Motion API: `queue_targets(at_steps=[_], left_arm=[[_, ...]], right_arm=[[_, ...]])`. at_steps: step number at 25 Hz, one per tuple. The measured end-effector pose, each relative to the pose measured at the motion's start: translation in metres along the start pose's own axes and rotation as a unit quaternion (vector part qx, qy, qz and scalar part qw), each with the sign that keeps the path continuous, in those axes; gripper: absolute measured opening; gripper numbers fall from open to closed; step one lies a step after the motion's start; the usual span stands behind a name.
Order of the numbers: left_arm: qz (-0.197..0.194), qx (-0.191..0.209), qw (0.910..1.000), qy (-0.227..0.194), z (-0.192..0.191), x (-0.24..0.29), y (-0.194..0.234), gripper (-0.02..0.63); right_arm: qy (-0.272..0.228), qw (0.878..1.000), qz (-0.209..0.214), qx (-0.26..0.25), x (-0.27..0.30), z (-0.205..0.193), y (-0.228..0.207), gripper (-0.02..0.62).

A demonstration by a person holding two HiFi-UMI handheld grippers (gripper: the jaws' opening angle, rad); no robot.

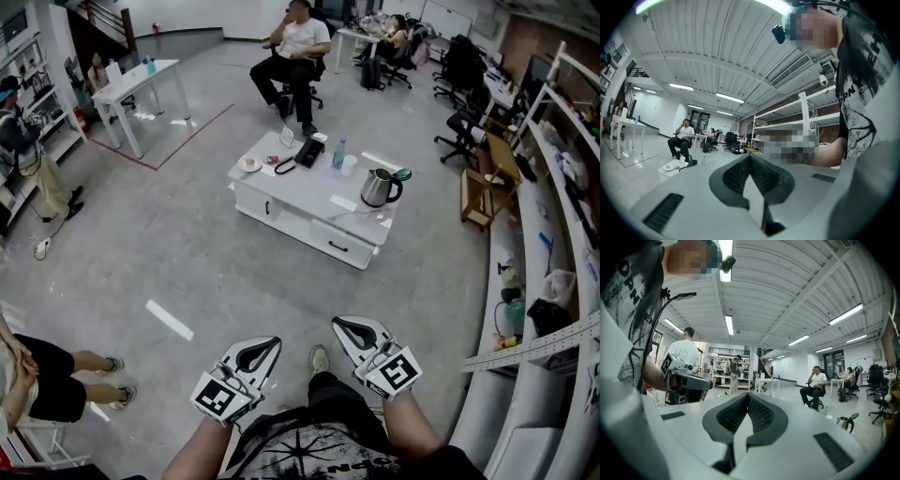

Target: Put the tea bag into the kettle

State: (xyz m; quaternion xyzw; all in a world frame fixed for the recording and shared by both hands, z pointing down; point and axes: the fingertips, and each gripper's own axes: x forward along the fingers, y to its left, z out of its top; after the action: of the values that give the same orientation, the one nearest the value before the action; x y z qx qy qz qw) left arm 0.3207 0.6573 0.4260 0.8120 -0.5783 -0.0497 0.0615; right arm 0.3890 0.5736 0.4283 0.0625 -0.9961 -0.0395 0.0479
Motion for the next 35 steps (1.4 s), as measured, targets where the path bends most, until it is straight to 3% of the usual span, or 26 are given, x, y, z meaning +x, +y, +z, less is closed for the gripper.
queue_targets(at_steps=[4,10,20,24,35], left_arm=[[0.022,-0.029,0.9993,-0.007,0.005,0.034,0.034,0.006],[0.062,-0.012,0.9979,-0.012,0.023,0.089,0.084,0.006],[0.094,0.013,0.9955,-0.003,0.028,0.179,0.118,0.006],[0.103,0.029,0.9943,0.004,0.025,0.199,0.127,0.006],[0.103,0.039,0.9939,0.007,0.034,0.228,0.136,0.006]], right_arm=[[0.003,1.000,0.021,-0.001,0.026,-0.004,-0.040,0.009],[0.009,0.998,0.060,-0.014,0.055,-0.002,-0.104,0.009],[0.007,0.995,0.096,-0.019,0.073,-0.008,-0.194,0.009],[-0.007,0.994,0.105,0.008,0.078,-0.011,-0.212,0.009],[0.004,0.993,0.117,-0.008,0.095,-0.026,-0.227,0.009]])
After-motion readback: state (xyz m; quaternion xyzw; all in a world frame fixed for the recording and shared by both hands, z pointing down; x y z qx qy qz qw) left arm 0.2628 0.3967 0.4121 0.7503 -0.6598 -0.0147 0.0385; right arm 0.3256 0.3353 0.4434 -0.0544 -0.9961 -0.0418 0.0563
